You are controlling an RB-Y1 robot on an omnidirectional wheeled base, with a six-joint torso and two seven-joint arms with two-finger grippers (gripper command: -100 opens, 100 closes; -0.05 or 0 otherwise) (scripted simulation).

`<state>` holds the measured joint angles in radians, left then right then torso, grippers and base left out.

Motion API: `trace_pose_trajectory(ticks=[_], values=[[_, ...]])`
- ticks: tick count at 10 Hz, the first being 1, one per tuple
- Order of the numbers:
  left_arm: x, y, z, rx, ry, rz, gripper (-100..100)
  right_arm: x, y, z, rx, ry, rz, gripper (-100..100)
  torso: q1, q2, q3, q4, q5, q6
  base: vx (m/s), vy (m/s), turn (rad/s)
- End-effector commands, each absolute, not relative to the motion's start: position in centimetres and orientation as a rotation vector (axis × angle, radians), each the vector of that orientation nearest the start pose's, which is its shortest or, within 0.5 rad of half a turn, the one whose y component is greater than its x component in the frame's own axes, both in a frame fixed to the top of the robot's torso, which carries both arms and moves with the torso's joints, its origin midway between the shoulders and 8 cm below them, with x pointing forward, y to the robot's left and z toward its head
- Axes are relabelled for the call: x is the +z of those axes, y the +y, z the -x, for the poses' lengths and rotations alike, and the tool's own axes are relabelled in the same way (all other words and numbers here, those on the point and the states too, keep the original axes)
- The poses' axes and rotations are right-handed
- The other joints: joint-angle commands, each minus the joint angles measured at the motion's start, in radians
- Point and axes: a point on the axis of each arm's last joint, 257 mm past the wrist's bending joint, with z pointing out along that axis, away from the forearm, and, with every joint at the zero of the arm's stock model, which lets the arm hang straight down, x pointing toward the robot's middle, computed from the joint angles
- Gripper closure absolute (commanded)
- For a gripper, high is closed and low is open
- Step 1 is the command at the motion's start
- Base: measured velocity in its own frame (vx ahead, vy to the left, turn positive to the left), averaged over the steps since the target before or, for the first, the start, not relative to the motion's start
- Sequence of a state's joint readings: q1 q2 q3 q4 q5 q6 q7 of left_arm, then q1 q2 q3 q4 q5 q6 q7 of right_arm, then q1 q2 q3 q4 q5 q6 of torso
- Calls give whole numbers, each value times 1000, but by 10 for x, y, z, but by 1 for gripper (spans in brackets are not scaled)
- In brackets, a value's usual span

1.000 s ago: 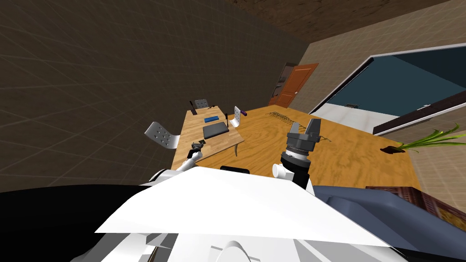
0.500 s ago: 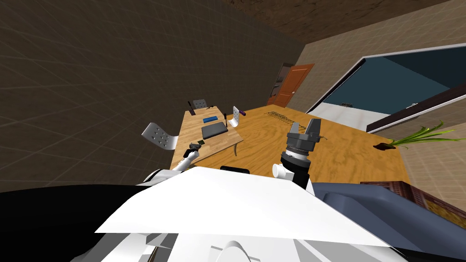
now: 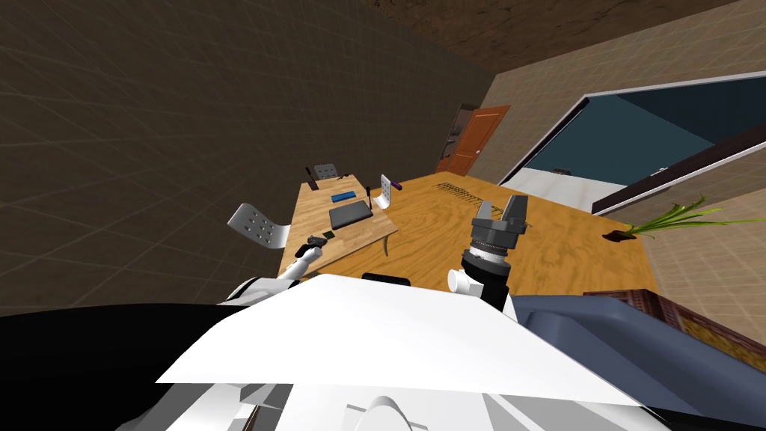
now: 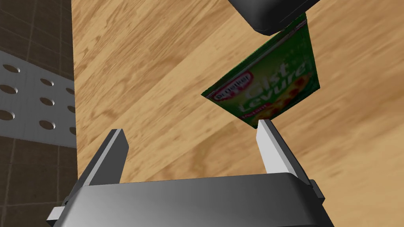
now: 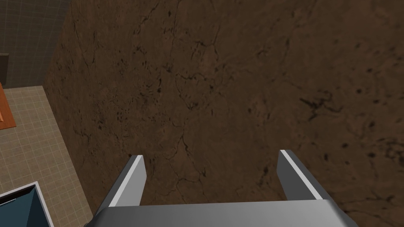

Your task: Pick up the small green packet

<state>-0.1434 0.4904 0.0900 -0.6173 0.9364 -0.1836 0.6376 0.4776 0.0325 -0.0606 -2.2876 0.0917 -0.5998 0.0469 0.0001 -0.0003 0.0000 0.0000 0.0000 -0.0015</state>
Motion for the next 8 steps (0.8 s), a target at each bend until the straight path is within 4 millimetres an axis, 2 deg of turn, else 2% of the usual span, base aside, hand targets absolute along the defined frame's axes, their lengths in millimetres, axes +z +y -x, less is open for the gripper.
trace_pose_trajectory(ticks=[1, 2, 3, 4, 5, 7, 8], values=[[-446, 603, -406, -1075, 94, 2274, -100, 52, -282, -324, 1174, 564, -497, 0, 0, 0, 0, 0, 0, 0, -9, -5, -64], [-453, 599, -404, -1059, 102, 2307, -100, 52, -282, -324, 1174, 564, -497, 0, 0, 0, 0, 0, 0, 0, -8, -4, -38], [-449, 614, -399, -1020, 131, 2311, -100, 52, -282, -324, 1174, 564, -497, 0, 0, 0, 0, 0, 0, 0, -8, -9, -80], [-454, 611, -398, -1008, 137, 2335, -100, 52, -282, -324, 1174, 564, -497, 0, 0, 0, 0, 0, 0, 0, -5, -6, -46], [-448, 626, -394, -973, 166, 2333, -100, 52, -282, -324, 1174, 564, -497, 0, 0, 0, 0, 0, 0, 0, -4, -9, -79], [-454, 621, -391, -958, 173, 2363, -100, 52, -282, -324, 1174, 564, -497, 0, 0, 0, 0, 0, 0, 0, -1, -2, -21], [-448, 635, -387, -921, 205, 2366, -100, 52, -282, -324, 1174, 564, -497, 0, 0, 0, 0, 0, 0, 0, 1, -8, -86]])
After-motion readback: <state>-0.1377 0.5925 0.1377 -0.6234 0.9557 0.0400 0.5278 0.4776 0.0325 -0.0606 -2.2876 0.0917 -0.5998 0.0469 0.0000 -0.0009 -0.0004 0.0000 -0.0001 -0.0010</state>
